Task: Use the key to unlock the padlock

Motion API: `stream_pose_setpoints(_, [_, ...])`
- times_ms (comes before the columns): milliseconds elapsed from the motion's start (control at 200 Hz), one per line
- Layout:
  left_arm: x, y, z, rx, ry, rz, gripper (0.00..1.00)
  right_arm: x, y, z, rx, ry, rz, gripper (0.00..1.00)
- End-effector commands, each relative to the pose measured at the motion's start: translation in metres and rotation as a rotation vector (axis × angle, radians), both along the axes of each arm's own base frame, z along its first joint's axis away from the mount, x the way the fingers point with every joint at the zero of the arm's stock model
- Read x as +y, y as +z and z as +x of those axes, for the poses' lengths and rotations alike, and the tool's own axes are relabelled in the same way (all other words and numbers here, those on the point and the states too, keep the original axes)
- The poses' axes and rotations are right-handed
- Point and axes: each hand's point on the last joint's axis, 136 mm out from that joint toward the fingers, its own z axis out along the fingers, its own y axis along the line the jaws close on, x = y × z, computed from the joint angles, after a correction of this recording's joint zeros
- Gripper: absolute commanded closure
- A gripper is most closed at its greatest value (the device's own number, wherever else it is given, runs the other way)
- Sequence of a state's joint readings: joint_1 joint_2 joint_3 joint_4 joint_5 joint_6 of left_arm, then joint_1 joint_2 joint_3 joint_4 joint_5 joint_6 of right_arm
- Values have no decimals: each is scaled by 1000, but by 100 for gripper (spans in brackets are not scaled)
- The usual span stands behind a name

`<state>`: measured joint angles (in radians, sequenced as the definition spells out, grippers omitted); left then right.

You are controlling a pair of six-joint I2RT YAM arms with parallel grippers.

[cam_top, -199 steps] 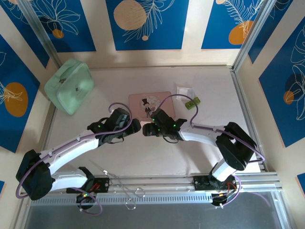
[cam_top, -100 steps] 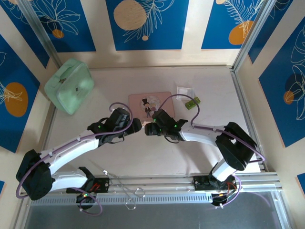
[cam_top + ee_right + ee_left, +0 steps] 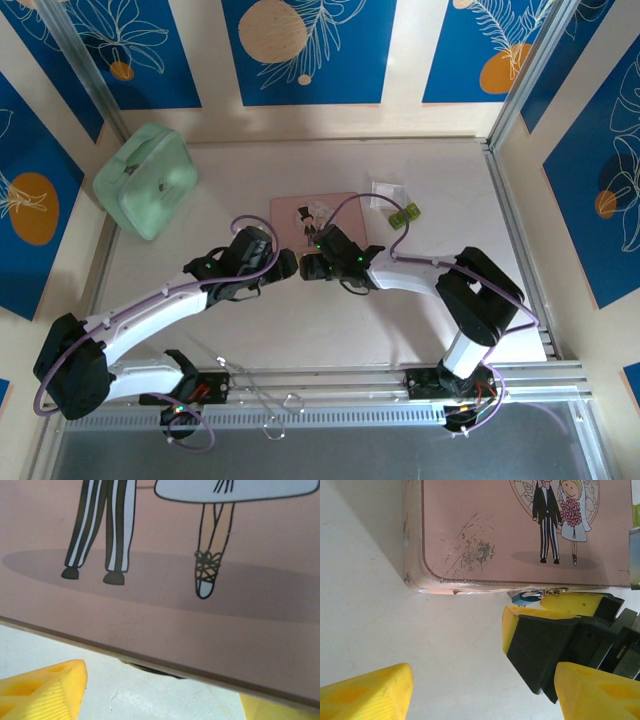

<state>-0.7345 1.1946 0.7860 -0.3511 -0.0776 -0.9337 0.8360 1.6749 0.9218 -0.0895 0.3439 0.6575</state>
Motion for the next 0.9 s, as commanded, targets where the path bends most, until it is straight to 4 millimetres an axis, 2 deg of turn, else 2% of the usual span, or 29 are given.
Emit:
stream_pose_setpoints(0, [3, -7, 0, 10, -12, 11, 26, 5, 2, 10, -18, 2, 0, 22])
stream_pose_setpoints(415, [7, -8, -1, 6, -9, 19, 25, 15, 1, 7, -14, 43, 22, 30])
stream_pose_setpoints(570, [8, -9, -1, 4, -10, 20, 25, 15, 0, 8, -14, 44, 25, 35])
stream_pose_setpoints(735, [7, -11, -2, 7, -17, 19, 25, 17, -3, 10, -5, 39, 13, 46])
stream_pose_setpoints(895, [5, -11, -2, 7, -21, 13, 26, 15, -8, 14, 5, 18, -14, 44])
